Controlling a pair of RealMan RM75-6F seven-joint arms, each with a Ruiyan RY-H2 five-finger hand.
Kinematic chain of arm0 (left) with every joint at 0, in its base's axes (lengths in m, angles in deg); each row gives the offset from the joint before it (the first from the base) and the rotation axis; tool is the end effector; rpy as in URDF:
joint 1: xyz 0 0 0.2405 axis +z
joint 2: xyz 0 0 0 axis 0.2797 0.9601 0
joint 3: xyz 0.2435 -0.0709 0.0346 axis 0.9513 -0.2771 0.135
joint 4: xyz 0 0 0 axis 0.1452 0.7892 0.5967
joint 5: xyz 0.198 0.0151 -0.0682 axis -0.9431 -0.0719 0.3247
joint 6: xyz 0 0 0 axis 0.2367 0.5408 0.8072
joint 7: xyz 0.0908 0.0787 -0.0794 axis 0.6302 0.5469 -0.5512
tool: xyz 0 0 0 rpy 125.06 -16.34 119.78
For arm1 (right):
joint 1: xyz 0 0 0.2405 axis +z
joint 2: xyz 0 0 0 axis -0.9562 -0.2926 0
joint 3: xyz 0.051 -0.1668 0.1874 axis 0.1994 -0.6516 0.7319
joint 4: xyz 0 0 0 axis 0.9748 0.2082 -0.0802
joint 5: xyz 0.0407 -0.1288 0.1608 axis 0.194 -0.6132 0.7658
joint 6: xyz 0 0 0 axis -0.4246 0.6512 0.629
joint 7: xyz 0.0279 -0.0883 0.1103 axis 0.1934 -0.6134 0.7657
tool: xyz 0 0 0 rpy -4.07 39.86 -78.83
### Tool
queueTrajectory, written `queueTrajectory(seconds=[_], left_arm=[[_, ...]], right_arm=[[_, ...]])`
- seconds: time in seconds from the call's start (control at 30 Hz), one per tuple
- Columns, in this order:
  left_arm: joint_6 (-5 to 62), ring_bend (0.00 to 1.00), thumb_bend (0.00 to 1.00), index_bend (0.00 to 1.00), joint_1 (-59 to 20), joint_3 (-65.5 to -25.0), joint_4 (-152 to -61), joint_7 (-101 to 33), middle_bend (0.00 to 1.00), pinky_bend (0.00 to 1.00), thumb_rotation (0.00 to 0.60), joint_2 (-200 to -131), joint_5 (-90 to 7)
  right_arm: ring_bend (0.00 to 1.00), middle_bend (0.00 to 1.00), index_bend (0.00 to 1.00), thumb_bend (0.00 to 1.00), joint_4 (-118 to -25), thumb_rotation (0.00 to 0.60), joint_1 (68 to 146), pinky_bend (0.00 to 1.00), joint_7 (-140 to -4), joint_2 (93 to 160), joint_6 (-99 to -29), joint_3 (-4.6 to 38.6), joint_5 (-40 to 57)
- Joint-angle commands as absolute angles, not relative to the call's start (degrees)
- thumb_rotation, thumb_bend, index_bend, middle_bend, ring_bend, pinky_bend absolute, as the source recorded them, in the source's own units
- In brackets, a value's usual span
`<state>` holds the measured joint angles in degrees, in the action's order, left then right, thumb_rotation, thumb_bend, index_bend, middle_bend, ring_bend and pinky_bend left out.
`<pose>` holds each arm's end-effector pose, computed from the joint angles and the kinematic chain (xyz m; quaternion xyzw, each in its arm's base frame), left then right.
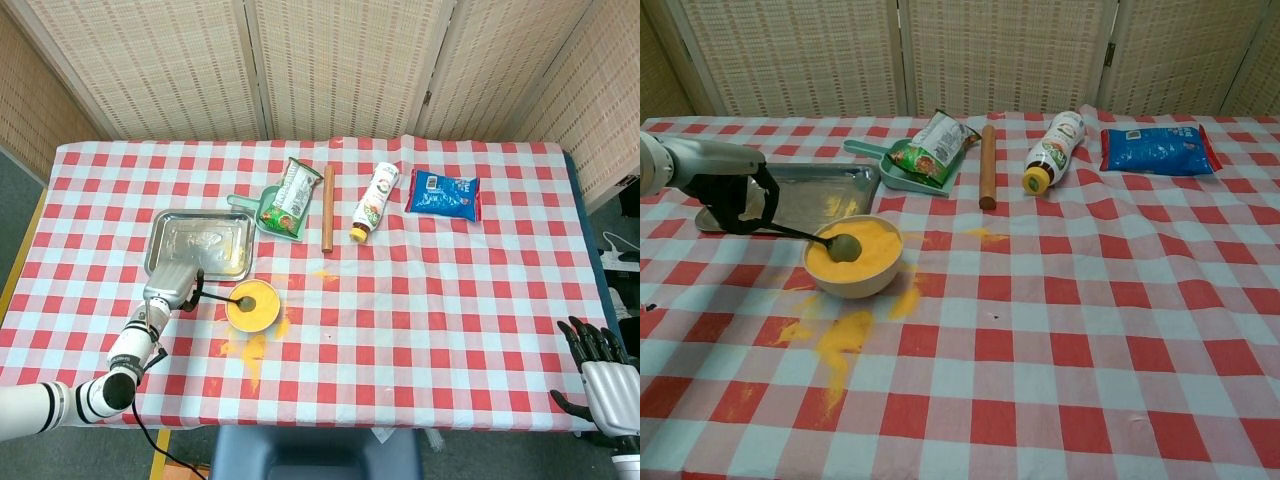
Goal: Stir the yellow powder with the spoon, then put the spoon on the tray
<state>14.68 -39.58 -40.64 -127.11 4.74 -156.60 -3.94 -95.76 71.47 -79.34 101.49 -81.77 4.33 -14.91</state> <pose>-0.1770 0.3733 0.0387 -0.7381 -0.4283 -0.1695 0.4929 -0.3238 -0.1238 0.1606 0.6158 -0.4358 0.2810 0.5932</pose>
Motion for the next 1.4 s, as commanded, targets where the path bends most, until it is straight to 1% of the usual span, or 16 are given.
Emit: queueTrajectory(seconds=[0.03,0.47,0.97,1.1,1.2,1.27,1.33,1.4], left_arm=[[14.7,1.0,0.47,0.51,-39.74,-40.46,-127.03,4.62,1.0,1.0,0.6,-156.67,-3.9],[15.16,1.0,0.47,0.55,-40.19,-39.46,-127.18,3.69,1.0,1.0,0.6,-156.51,-4.16],[15.42,1.0,0.47,0.54,-40.45,-38.3,-128.05,3.36,1.0,1.0,0.6,-156.04,-4.75],[15.58,1.0,0.47,0.56,-40.45,-38.11,-128.01,3.19,1.0,1.0,0.6,-156.12,-5.0],[15.78,1.0,0.48,0.61,-40.34,-37.89,-127.84,3.1,1.0,1.0,0.6,-156.21,-5.48],[16.16,1.0,0.48,0.67,-40.07,-37.7,-127.79,2.91,1.0,1.0,0.6,-156.33,-6.32],[16.87,1.0,0.48,0.76,-39.61,-37.57,-127.85,2.53,1.0,1.0,0.6,-156.51,-7.77],[18.27,1.0,0.49,0.82,-38.88,-37.39,-128.24,2.09,1.0,1.0,0.6,-156.65,-10.24]], right_arm=[[0.0,0.0,0.0,0.12,-95.73,0.6,71.47,0.0,-79.32,101.48,-81.82,4.35,-14.91],[0.0,0.0,0.0,0.12,-95.75,0.6,71.47,0.0,-79.45,101.54,-81.79,4.38,-14.81],[0.0,0.0,0.0,0.12,-95.76,0.6,71.43,0.0,-79.34,101.51,-81.92,4.43,-14.83],[0.0,0.0,0.0,0.12,-95.73,0.6,71.4,0.0,-79.27,101.48,-82.01,4.45,-14.85],[0.0,0.0,0.0,0.12,-95.67,0.6,71.43,0.0,-79.28,101.5,-81.94,4.45,-14.83],[0.0,0.0,0.0,0.12,-95.67,0.6,71.47,0.0,-79.29,101.51,-81.87,4.47,-14.8],[0.0,0.0,0.0,0.12,-95.67,0.6,71.48,0.0,-79.34,101.53,-81.86,4.48,-14.77],[0.0,0.0,0.0,0.12,-95.69,0.6,71.49,0.0,-79.4,101.56,-81.81,4.47,-14.76]])
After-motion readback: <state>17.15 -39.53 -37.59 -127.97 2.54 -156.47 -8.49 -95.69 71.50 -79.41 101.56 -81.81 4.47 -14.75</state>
